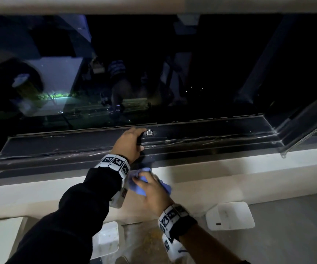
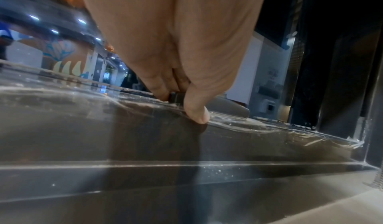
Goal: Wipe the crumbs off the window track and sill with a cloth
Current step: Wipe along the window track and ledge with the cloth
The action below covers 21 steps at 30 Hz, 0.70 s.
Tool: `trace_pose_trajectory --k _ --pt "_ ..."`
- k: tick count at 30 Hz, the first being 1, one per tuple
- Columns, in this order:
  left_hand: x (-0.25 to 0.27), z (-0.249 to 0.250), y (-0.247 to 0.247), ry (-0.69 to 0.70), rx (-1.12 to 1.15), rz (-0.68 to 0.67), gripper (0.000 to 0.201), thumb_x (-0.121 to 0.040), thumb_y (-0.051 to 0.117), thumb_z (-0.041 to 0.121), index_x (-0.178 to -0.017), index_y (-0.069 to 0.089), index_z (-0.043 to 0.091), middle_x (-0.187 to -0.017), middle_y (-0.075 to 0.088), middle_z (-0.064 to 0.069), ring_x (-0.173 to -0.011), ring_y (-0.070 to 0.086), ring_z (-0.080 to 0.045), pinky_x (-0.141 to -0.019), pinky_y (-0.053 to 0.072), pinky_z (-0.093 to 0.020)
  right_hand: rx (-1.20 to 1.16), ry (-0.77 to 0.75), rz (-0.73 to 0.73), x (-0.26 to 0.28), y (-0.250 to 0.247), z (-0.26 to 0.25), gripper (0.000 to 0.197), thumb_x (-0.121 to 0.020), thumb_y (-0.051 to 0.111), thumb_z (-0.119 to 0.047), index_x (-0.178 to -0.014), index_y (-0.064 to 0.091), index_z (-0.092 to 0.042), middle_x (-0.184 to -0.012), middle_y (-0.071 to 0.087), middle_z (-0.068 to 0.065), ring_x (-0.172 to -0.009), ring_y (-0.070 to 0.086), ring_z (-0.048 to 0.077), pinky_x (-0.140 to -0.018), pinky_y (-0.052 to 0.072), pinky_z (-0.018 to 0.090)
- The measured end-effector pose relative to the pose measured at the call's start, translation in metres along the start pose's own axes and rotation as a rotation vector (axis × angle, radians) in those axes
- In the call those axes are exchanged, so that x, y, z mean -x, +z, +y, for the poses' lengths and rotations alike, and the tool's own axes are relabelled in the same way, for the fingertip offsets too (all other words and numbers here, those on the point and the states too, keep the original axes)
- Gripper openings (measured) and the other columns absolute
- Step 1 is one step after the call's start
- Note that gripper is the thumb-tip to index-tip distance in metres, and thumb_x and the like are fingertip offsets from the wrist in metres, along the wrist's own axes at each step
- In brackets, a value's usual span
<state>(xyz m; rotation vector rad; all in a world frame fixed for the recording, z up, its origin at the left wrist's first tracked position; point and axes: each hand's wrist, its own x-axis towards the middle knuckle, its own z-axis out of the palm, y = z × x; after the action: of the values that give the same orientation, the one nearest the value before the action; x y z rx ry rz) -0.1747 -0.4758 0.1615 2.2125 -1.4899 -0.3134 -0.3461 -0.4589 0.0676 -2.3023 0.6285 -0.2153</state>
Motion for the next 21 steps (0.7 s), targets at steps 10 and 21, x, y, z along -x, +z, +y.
trace_pose_trajectory --k 10,21 --pt "0.001 -0.001 0.0 -0.001 -0.016 0.021 0.067 -0.072 0.069 0.005 -0.133 0.049 0.024 -0.126 0.054 -0.002 -0.117 0.051 -0.024 -0.096 0.04 -0.028 -0.125 -0.023 0.481 0.017 -0.069 0.029 0.044 -0.075 0.053 0.007 -0.098 0.073 -0.023 -0.103 0.063 -0.01 -0.1 0.056 0.004 -0.091 0.042 0.017" --pt "0.0 0.001 -0.001 -0.005 -0.024 0.012 0.066 -0.073 0.069 0.006 -0.133 0.049 0.024 -0.126 0.055 -0.003 -0.116 0.051 -0.024 -0.097 0.041 -0.03 -0.225 0.181 0.248 0.049 -0.087 0.057 0.018 -0.083 0.063 -0.022 -0.097 0.073 -0.027 -0.1 0.07 -0.004 -0.086 0.069 0.004 -0.081 0.054 0.026"
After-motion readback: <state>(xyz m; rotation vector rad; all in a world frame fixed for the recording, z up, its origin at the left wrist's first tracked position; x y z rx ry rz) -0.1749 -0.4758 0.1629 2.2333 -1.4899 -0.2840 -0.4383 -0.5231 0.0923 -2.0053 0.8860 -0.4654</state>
